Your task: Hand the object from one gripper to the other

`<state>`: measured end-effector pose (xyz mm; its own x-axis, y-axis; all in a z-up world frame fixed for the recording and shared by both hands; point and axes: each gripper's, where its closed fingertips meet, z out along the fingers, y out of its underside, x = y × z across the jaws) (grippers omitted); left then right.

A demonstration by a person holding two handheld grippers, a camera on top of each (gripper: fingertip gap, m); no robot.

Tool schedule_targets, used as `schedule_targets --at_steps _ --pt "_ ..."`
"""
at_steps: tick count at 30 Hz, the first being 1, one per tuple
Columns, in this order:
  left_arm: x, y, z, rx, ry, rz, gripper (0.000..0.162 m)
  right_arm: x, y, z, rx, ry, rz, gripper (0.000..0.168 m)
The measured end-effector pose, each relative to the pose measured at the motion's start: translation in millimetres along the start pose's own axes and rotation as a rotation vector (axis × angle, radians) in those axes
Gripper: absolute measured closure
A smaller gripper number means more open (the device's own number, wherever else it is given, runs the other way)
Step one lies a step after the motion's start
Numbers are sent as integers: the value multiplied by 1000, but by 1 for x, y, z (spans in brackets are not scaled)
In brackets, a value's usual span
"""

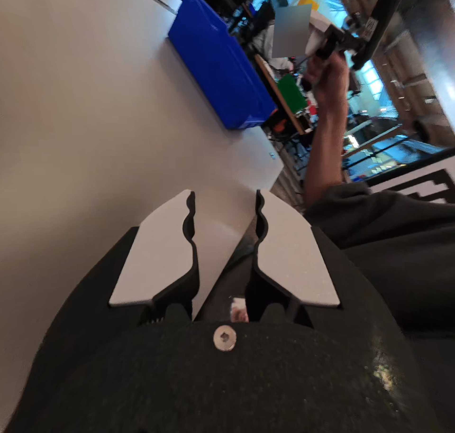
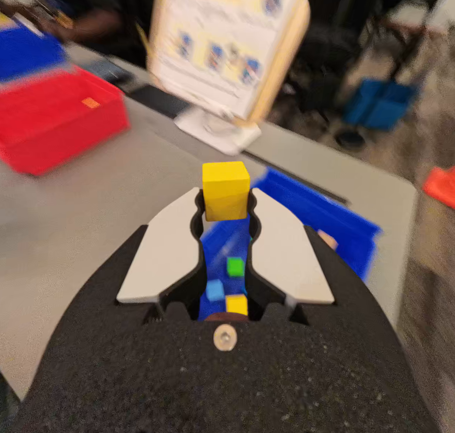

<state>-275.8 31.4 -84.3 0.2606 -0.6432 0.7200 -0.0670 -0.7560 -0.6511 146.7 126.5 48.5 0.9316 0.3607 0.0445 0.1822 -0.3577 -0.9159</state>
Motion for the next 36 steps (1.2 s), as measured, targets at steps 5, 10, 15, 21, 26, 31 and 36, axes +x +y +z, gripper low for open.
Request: schedule_targets --at_steps 5,10,15,21,26,31,36 --pt "-32 23 -24 53 -189 78 116 83 118 23 -575 169 182 134" --pt "-39 28 -27 42 -227 106 116 92 186 47 -923 255 263 134" --pt "-34 24 -31 62 -199 89 116 98 212 54 -1100 340 336 134" --pt "-41 19 -43 80 -242 113 116 98 228 65 -1161 300 382 134" --pt "-43 20 -42 70 -234 104 116 98 236 68 -1211 289 400 134" --pt "-44 22 -41 56 -257 139 116 98 224 66 -1152 292 367 116" --pt "-45 25 -44 50 -265 156 114 65 141 31 -688 317 277 121"
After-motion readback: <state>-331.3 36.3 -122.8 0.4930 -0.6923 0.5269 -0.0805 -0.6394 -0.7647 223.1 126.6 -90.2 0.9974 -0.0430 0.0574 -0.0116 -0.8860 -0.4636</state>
